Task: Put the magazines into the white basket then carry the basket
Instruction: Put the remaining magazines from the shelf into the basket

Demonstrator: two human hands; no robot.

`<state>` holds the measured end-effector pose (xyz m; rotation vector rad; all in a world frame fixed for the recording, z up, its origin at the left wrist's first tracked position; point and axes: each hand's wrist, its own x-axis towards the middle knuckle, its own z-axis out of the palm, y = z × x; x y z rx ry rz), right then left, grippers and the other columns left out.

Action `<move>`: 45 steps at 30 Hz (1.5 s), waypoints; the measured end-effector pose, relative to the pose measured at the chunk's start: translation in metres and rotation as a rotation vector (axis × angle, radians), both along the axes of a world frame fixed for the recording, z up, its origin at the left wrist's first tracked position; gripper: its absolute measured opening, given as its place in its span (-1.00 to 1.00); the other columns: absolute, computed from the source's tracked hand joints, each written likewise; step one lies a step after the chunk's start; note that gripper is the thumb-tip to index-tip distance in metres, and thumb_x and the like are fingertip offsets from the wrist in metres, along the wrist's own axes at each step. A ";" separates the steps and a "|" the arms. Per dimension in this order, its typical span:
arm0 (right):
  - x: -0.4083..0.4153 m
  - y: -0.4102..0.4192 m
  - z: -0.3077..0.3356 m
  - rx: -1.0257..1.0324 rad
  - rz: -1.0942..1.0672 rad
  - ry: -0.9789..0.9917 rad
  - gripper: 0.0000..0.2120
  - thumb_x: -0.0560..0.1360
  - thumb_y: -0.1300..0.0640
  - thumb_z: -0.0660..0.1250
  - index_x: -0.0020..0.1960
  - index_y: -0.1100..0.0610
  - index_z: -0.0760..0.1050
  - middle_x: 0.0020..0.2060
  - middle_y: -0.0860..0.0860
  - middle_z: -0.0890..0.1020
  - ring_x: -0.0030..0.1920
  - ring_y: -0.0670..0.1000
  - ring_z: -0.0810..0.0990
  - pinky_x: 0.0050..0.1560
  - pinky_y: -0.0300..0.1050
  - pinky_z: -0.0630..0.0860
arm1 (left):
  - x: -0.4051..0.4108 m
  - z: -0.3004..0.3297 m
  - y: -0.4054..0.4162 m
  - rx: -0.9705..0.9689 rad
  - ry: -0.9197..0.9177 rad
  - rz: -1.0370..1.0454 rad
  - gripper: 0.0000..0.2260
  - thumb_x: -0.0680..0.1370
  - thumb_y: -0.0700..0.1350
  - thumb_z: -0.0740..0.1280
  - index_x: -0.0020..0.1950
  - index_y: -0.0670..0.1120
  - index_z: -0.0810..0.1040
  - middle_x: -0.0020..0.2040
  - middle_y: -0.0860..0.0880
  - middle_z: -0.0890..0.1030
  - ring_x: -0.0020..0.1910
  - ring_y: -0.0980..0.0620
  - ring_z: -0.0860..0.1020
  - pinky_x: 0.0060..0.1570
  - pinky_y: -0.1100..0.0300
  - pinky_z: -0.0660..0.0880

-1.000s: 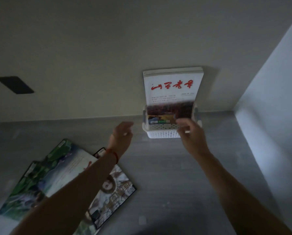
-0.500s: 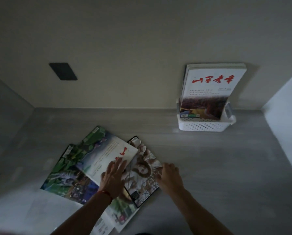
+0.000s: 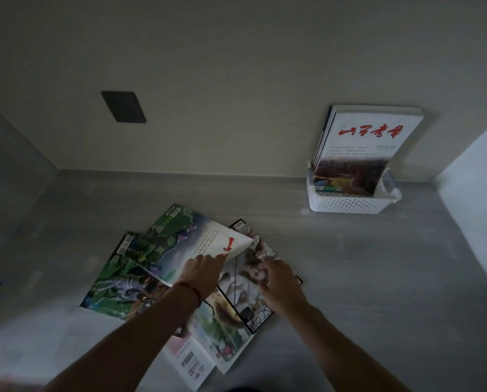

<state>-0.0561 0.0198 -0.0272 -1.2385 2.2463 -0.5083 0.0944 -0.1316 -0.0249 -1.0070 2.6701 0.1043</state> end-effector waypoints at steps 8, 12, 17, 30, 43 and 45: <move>-0.002 -0.020 0.018 -0.057 -0.244 -0.551 -0.62 0.58 -0.06 0.29 0.29 0.12 0.53 0.13 0.06 0.67 0.04 0.04 0.68 0.17 0.01 0.60 | -0.007 0.032 -0.006 0.275 0.202 0.105 -0.71 0.63 0.00 0.16 0.28 0.02 0.55 0.16 -0.16 0.64 0.07 -0.19 0.60 0.03 -0.03 0.55; -0.007 -0.024 0.026 -0.146 -0.506 -1.009 -0.64 0.63 -0.05 0.24 0.16 0.24 0.56 -0.03 0.22 0.73 -0.02 0.25 0.71 0.10 0.26 0.62 | -0.039 0.054 0.036 0.395 0.359 0.044 -0.76 0.62 0.04 0.15 0.03 0.01 0.59 -0.10 -0.08 0.68 -0.23 -0.04 0.60 -0.25 0.09 0.59; -0.052 -0.003 0.048 -0.290 -0.505 -0.853 -0.76 0.58 0.30 0.13 0.05 0.18 0.58 -0.09 0.27 0.70 -0.16 0.19 0.70 -0.18 0.05 0.60 | -0.069 0.072 0.037 0.825 0.638 0.235 -0.84 0.58 -0.09 0.31 0.09 0.00 0.66 0.09 -0.08 0.70 -0.10 0.03 0.63 -0.05 0.04 0.61; -0.095 0.048 0.054 -0.237 -0.229 -0.692 -0.82 0.44 0.11 0.37 -0.06 -0.16 0.60 -0.15 -0.06 0.74 -0.11 -0.05 0.73 -0.11 -0.04 0.67 | -0.141 0.034 0.013 0.312 0.174 -0.084 -0.51 0.59 0.07 0.31 0.49 -0.04 0.36 0.51 -0.06 0.37 0.50 -0.06 0.30 0.48 0.04 0.17; -0.175 0.120 0.012 -0.459 -0.410 -1.125 -0.70 0.53 -0.14 0.37 0.25 -0.15 0.54 0.20 0.06 0.67 0.13 0.12 0.69 0.09 0.09 0.62 | -0.171 0.102 0.027 0.567 0.991 0.210 -0.78 0.53 -0.26 0.40 0.17 -0.12 0.54 -0.03 -0.05 0.64 -0.07 -0.01 0.59 -0.11 0.25 0.53; -0.204 0.108 0.040 -0.495 -0.406 -0.696 -0.88 0.49 0.06 0.44 0.02 -0.07 0.63 -0.07 0.12 0.74 -0.20 0.01 0.72 -0.17 0.01 0.63 | -0.187 0.114 0.030 0.628 1.050 0.253 -0.82 0.55 -0.28 0.36 0.13 -0.11 0.53 -0.05 -0.07 0.66 -0.05 -0.06 0.62 -0.09 0.16 0.58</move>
